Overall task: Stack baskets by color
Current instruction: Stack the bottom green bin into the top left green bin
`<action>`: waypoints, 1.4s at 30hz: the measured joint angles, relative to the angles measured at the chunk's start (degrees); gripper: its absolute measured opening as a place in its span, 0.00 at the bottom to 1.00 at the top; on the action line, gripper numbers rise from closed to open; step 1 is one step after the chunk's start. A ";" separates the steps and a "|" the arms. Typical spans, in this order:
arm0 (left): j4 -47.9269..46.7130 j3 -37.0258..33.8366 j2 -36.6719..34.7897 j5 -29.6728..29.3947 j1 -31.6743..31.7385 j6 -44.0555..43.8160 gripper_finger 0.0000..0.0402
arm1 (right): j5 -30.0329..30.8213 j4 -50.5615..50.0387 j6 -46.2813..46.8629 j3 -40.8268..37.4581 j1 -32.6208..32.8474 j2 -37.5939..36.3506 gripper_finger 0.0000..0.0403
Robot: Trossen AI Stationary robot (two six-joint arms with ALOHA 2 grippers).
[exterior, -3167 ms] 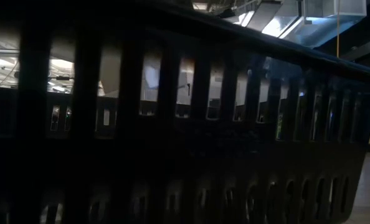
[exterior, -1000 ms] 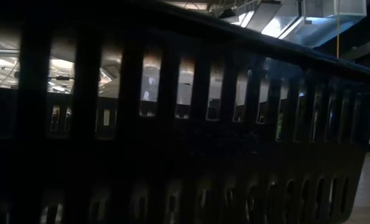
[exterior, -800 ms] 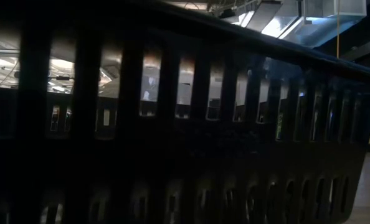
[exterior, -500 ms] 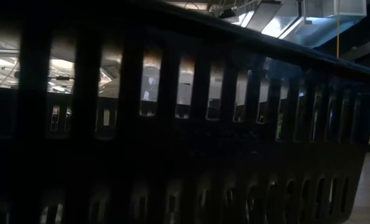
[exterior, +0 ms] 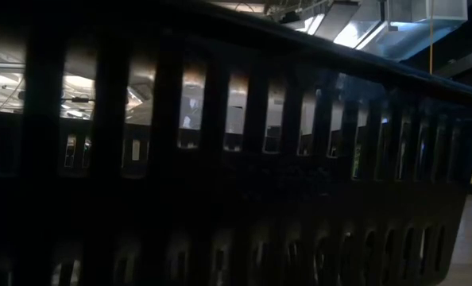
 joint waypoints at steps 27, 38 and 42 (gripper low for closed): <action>26.36 -22.43 0.04 -1.45 0.07 12.11 0.17 | 0.15 0.63 -1.20 0.00 -0.02 0.02 0.32; 31.20 -25.95 0.04 -0.92 0.11 11.65 0.17 | 0.15 0.63 -1.36 0.00 -0.02 0.02 0.32; 31.41 -26.30 0.04 -1.68 0.12 11.81 0.17 | 0.15 0.63 -1.36 0.00 -0.02 0.03 0.32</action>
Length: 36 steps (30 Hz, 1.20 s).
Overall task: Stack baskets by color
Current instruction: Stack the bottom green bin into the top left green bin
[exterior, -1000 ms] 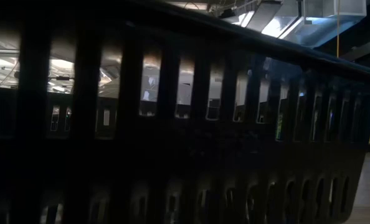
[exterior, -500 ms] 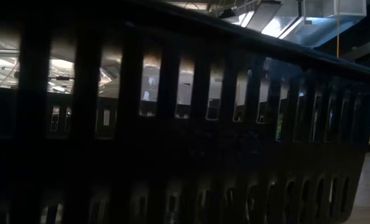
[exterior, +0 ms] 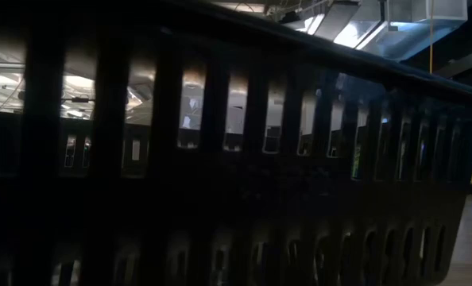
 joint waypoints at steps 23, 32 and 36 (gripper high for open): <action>-0.51 2.85 -4.24 -2.62 6.83 1.73 0.01 | 0.09 -2.13 -2.00 0.00 0.00 0.02 0.32; -6.76 13.36 -11.82 -14.65 12.76 11.19 0.00 | 1.61 -3.34 -1.15 0.00 0.04 0.02 0.32; -10.23 21.30 -12.00 -21.26 16.81 19.53 0.00 | 4.53 -4.73 1.58 0.00 0.04 0.02 0.32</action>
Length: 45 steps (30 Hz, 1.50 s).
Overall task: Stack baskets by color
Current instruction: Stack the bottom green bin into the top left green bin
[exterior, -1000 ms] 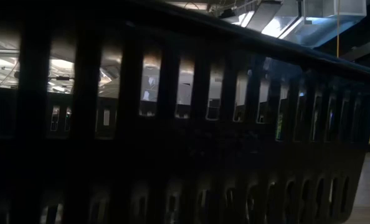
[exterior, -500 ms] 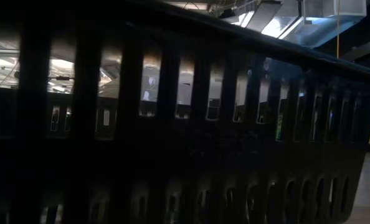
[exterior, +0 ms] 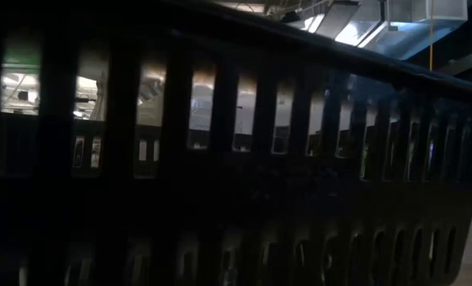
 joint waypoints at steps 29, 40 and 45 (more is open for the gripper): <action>25.06 10.37 3.17 21.30 53.30 72.40 0.00 | 26.13 -24.50 30.17 0.00 0.02 0.00 0.32; 33.76 10.33 11.83 27.60 63.49 76.63 0.00 | 26.58 -24.45 32.00 0.02 0.02 0.00 0.32; 37.17 10.33 12.81 27.54 63.37 76.65 0.00 | 26.55 -24.45 33.04 0.02 0.02 0.00 0.32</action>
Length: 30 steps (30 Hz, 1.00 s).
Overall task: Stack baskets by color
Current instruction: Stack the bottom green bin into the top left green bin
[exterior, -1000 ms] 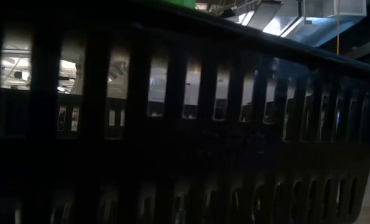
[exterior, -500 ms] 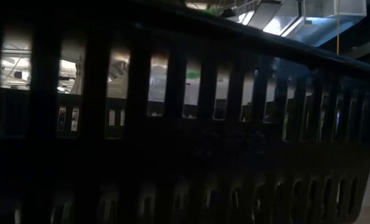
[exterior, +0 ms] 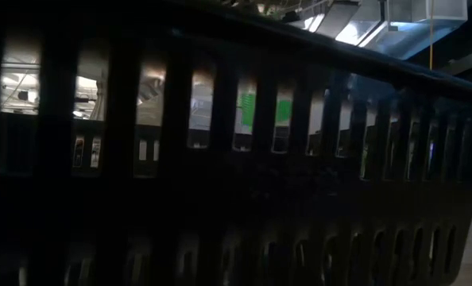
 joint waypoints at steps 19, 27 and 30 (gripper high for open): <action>-1.98 -0.04 4.18 -2.26 2.64 -1.24 0.00 | -1.50 3.66 0.13 0.00 0.00 0.00 0.32; -4.06 -0.04 4.13 0.58 3.80 -1.87 0.00 | -1.58 3.63 0.05 0.00 0.00 0.00 0.32; -4.97 -0.04 4.13 0.98 4.18 -1.97 0.00 | -1.65 3.61 0.00 0.00 0.00 0.00 0.32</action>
